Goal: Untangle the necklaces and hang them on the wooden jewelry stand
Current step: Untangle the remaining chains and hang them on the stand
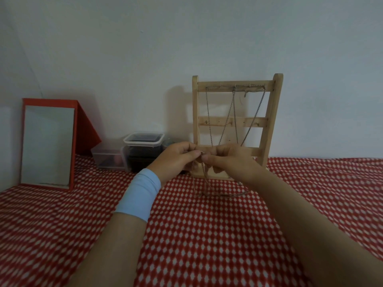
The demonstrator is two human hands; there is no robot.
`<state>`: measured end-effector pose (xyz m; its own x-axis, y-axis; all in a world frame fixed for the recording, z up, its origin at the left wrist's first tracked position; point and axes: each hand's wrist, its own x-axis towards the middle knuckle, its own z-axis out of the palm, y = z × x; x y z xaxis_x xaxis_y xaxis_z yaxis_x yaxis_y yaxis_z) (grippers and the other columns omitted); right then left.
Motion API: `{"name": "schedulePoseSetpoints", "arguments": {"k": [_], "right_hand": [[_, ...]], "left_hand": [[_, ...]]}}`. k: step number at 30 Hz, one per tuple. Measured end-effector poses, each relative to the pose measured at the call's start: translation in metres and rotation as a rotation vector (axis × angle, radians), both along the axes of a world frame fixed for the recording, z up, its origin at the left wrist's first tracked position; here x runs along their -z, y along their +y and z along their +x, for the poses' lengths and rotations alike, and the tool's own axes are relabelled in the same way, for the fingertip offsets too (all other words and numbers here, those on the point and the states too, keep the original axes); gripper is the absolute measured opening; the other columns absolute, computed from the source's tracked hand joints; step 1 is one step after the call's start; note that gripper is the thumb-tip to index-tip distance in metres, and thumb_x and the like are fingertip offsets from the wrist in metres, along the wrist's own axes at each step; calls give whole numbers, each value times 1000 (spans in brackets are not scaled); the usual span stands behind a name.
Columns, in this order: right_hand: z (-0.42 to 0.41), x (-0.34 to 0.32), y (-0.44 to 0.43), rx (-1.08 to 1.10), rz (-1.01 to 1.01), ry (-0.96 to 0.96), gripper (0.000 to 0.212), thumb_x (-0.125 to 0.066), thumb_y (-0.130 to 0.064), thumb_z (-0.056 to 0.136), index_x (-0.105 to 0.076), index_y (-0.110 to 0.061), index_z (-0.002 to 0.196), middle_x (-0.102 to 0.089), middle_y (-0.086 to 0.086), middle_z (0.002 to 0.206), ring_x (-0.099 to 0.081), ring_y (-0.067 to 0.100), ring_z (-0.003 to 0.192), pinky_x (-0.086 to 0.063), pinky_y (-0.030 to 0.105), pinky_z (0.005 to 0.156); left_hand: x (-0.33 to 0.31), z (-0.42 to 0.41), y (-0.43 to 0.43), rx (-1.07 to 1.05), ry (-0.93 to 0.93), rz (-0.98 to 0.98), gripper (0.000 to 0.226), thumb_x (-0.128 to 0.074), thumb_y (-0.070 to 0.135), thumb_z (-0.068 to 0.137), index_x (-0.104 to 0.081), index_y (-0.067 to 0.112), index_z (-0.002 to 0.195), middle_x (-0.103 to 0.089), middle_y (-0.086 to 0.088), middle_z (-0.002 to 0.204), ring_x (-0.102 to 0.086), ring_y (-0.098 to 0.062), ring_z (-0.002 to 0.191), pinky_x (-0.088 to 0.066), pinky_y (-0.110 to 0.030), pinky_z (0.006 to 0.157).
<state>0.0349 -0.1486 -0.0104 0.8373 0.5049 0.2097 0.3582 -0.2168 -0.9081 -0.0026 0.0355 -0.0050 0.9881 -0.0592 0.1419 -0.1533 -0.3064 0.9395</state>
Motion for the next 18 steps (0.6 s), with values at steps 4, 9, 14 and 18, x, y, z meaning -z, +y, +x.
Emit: {"name": "schedulePoseSetpoints", "arguments": {"k": [4, 9, 14, 18], "right_hand": [[-3, -1, 4, -61, -55, 77, 40, -47, -36, 107, -68, -13, 83, -59, 0, 73, -55, 14, 69, -52, 28, 69], [-1, -3, -2, -110, 74, 119, 40, -48, -40, 105, -74, -29, 76, -65, -7, 77, -59, 10, 77, -52, 28, 80], [3, -2, -4, -47, 88, 117, 42, -58, -44, 99, -75, -24, 66, -71, -5, 80, -63, 17, 88, -53, 35, 91], [4, -4, -4, -93, 130, 183, 50, -59, -42, 99, -50, -19, 56, -57, 4, 72, -56, 20, 77, -51, 36, 85]], "left_hand": [[2, -1, -6, 11, 36, -93, 22, -48, 22, 102, -67, 13, 96, -73, -4, 85, -66, -26, 87, -55, -42, 92], [1, -3, -5, 78, 30, -67, 29, -70, 26, 88, -66, 15, 115, -74, 4, 85, -65, -11, 79, -54, -34, 86], [-5, -7, -3, 70, 5, 35, 9, -67, 23, 91, -73, 24, 98, -75, -2, 103, -68, -22, 104, -51, -40, 101], [-2, -5, -2, 135, 79, -194, 20, -54, 17, 97, -74, 17, 96, -73, -10, 101, -64, -25, 99, -47, -45, 104]]}}
